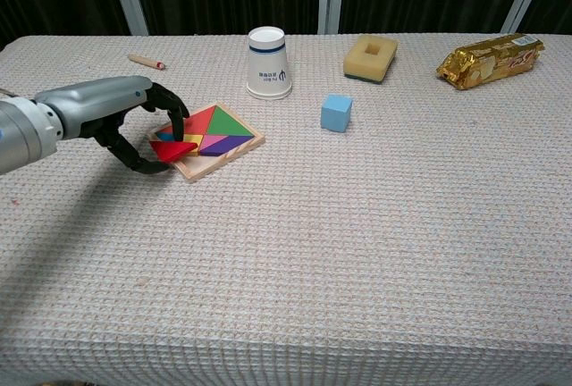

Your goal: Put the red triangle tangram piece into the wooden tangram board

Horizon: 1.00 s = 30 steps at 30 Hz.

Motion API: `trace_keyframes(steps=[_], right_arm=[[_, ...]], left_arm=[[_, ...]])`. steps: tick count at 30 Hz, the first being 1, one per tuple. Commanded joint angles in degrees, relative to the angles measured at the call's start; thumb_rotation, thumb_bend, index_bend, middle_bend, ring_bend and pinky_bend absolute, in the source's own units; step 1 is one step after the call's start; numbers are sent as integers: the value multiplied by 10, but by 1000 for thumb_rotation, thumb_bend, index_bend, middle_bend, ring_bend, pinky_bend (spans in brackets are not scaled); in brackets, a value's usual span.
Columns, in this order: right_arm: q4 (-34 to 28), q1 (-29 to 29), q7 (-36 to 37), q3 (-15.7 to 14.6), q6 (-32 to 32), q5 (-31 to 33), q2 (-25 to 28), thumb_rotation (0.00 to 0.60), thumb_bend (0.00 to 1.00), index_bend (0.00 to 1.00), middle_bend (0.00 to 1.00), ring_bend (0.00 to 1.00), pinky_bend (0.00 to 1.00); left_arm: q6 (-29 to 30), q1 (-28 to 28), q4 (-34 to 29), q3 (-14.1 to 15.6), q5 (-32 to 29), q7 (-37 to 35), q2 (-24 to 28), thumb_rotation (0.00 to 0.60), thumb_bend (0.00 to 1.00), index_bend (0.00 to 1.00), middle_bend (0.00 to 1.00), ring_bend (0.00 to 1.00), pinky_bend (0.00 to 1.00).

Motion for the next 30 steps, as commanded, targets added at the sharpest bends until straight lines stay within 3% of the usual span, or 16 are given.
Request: trace_keyframes(steps=[1, 16, 23, 30], right_arm=[[4, -1, 6, 0, 3, -1, 1, 600, 105, 0, 0, 0, 0], [21, -2, 24, 1, 7, -5, -4, 600, 109, 0, 0, 0, 0], [29, -3, 35, 2, 8, -3, -5, 600, 109, 0, 0, 0, 0], [40, 0, 44, 0, 5, -8, -14, 600, 109, 0, 0, 0, 0]], left_arm=[[3, -11, -2, -5, -23, 27, -16, 600, 283, 524, 183, 25, 162], [87, -43, -57, -29, -164, 201, -53, 600, 304, 541, 184, 25, 135], [143, -53, -113, -44, -243, 270, -53, 600, 308, 545, 186, 25, 125], [175, -62, -144, -52, -290, 298, -62, 600, 308, 549, 189, 25, 121]])
